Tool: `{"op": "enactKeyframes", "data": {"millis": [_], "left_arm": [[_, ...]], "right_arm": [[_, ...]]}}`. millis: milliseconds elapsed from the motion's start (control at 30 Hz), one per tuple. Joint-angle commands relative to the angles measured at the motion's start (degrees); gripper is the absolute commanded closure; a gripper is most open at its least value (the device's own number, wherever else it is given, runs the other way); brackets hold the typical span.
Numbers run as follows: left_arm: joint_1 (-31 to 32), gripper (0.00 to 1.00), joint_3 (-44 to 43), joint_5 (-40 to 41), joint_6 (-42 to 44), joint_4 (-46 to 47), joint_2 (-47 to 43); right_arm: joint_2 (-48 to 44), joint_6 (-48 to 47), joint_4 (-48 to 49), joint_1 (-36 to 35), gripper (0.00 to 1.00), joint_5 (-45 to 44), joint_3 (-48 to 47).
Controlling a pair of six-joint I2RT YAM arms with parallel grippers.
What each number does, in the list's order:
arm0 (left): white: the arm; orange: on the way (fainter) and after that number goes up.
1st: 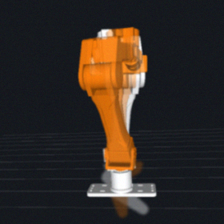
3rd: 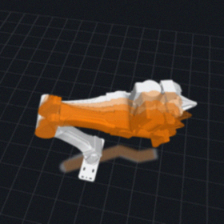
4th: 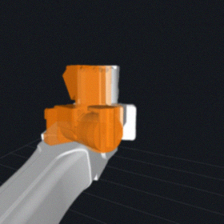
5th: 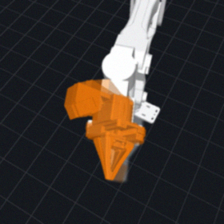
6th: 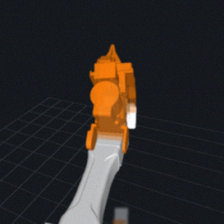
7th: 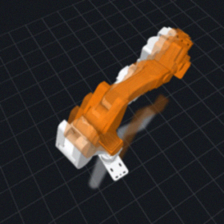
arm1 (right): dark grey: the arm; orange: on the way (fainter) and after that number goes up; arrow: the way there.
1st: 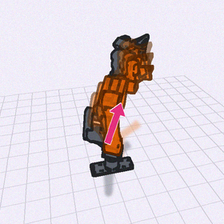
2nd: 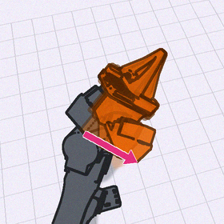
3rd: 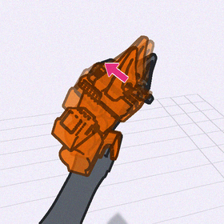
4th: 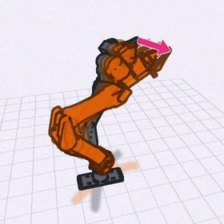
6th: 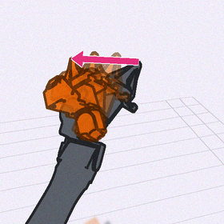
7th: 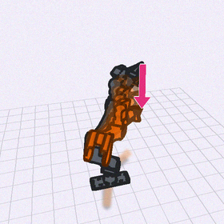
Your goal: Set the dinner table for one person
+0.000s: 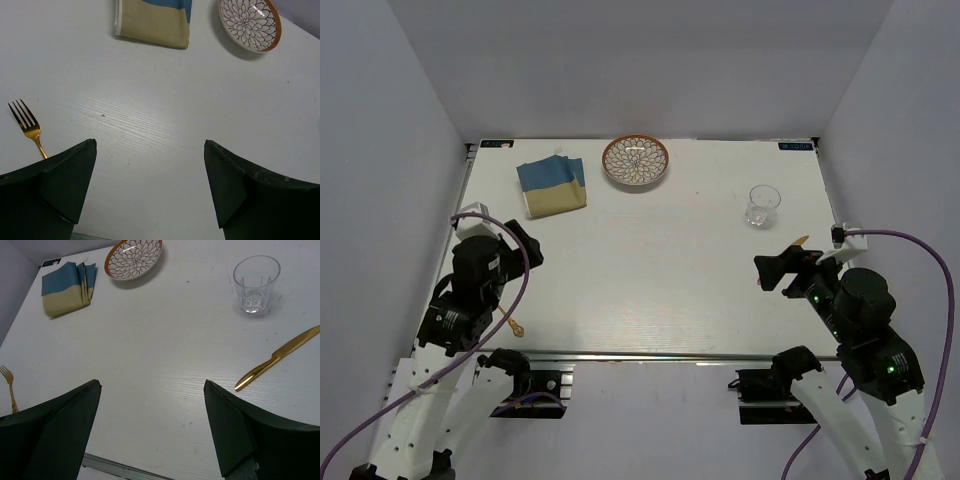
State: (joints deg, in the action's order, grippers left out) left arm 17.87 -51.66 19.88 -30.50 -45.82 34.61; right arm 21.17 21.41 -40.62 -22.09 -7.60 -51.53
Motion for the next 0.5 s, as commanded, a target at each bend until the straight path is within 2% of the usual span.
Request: {"op": "enactKeyframes", "data": {"millis": [0, 133, 200, 267, 400, 467], "left_arm": [[0.3, 0.02, 0.3, -0.1, -0.4, 0.4, 1.8], [-0.4, 0.02, -0.5, 0.2, -1.0, -0.3, 4.2], [-0.4, 0.02, -0.8, -3.0, 0.4, 0.9, 6.2], [-0.4, 0.02, -0.8, -5.4, -1.7, 1.3, 8.3], [-1.5, 0.02, -4.4, -9.6, -9.3, 0.6, 22.5], [-2.8, 0.02, -8.4, -11.3, -12.4, 3.6, 26.9]], "right_arm": [[-0.5, 0.8, 1.0, 0.2, 0.11, -0.7, -0.5], [-2.3, 0.7, 2.2, 0.1, 0.11, 0.8, 0.3], [-2.4, 0.2, 1.9, 0.0, 0.11, 1.6, 0.2], [-2.7, -0.6, 2.2, 0.1, 0.11, 3.1, 1.1], [-2.7, 0.1, 6.2, 0.1, 0.11, 11.7, 4.7], [-2.2, 1.3, 8.3, 0.1, 0.11, 14.6, 5.6]]}}
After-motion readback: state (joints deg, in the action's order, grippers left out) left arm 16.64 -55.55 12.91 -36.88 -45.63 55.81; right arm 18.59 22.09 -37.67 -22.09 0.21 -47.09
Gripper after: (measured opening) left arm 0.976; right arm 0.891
